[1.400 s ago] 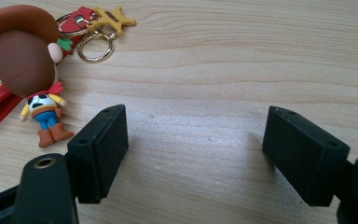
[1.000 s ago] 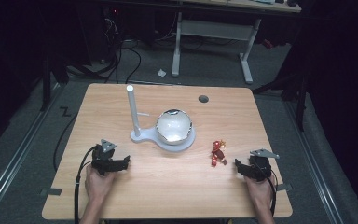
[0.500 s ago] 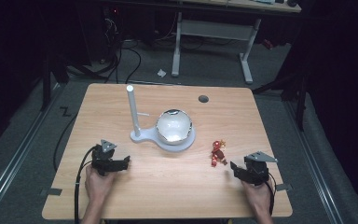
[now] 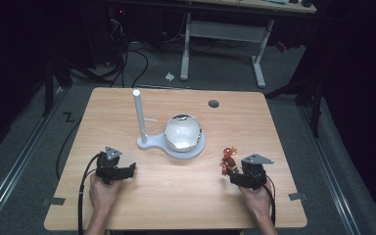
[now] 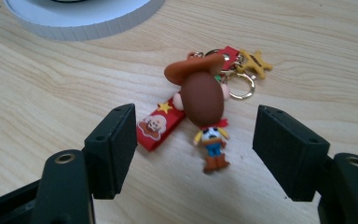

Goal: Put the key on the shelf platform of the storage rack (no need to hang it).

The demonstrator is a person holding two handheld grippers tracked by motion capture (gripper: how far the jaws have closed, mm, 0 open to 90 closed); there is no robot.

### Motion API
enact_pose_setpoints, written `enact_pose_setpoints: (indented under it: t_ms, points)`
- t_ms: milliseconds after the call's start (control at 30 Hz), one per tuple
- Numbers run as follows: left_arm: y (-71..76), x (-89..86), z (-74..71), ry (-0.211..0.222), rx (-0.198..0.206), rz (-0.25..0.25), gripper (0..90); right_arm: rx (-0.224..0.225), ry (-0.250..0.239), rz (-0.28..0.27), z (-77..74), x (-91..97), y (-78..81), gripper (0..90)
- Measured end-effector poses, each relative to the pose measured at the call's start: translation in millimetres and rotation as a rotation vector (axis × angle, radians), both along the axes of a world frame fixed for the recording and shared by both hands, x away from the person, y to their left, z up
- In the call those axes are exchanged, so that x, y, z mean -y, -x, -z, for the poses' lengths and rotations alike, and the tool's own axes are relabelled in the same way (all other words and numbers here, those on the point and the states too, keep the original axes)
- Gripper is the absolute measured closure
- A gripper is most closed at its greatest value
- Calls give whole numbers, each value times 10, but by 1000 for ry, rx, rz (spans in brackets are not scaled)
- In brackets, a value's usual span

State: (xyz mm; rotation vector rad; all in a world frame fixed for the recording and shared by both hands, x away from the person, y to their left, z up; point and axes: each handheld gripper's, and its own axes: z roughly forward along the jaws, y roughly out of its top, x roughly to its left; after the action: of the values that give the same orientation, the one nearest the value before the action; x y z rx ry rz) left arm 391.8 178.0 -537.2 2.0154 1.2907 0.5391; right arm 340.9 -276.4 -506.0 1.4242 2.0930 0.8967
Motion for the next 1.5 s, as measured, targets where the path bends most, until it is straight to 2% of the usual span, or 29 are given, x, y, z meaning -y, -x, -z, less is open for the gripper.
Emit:
enact_pose_setpoints:
  t_ms: [33, 133, 333, 400, 433, 500, 633, 700, 767, 800, 833, 867, 1133, 1233, 1333, 1500]
  points:
    - [0, 0, 0, 0, 0, 0, 150, -1, 19, 3, 16, -47, -46, 308]
    - [0, 0, 0, 0, 0, 0, 150, -16, 31, 16, 58, -85, -112, 309]
    - [0, 0, 0, 1, 0, 0, 151, -31, 36, 20, 98, -145, -193, 314]
    - [0, -1, 0, 1, 0, 0, 151, -36, 46, 6, 106, -177, -224, 319]
    - [-1, -1, 0, 2, 0, 0, 152, -40, 75, 11, 123, -212, -257, 321]
    - [-1, -1, 0, 2, 0, 1, 152, -43, 85, 7, 131, -217, -274, 329]
    - [-1, -2, 0, 3, 1, 2, 154, -45, 105, 11, 144, -236, -289, 380]
    - [-1, -2, 0, 3, 1, 2, 154, -47, 118, 6, 151, -241, -291, 436]
    - [0, -2, 0, 2, 1, 1, 155, -45, 113, -5, 149, -239, -291, 495]
    - [0, -2, 0, 3, 1, 1, 155, -46, 107, -17, 148, -234, -291, 583]
    - [0, -2, 0, 2, 1, 1, 155, -46, 107, -17, 148, -234, -291, 583]
    - [0, -2, 0, 2, 1, 1, 156, -54, 84, -36, 149, -220, -295, 623]
    - [0, -2, 0, 2, 1, 1, 156, -73, 59, -70, 143, -184, -314, 666]
    - [1, -1, 0, 3, 1, 2, 158, -69, 65, -76, 142, -186, -303, 669]
    - [1, -1, -1, 2, 2, 3, 160, -53, 60, -85, 129, -181, -281, 671]
    - [2, -1, -2, 2, 1, 6, 164, -21, 16, -89, 50, -130, -256, 671]
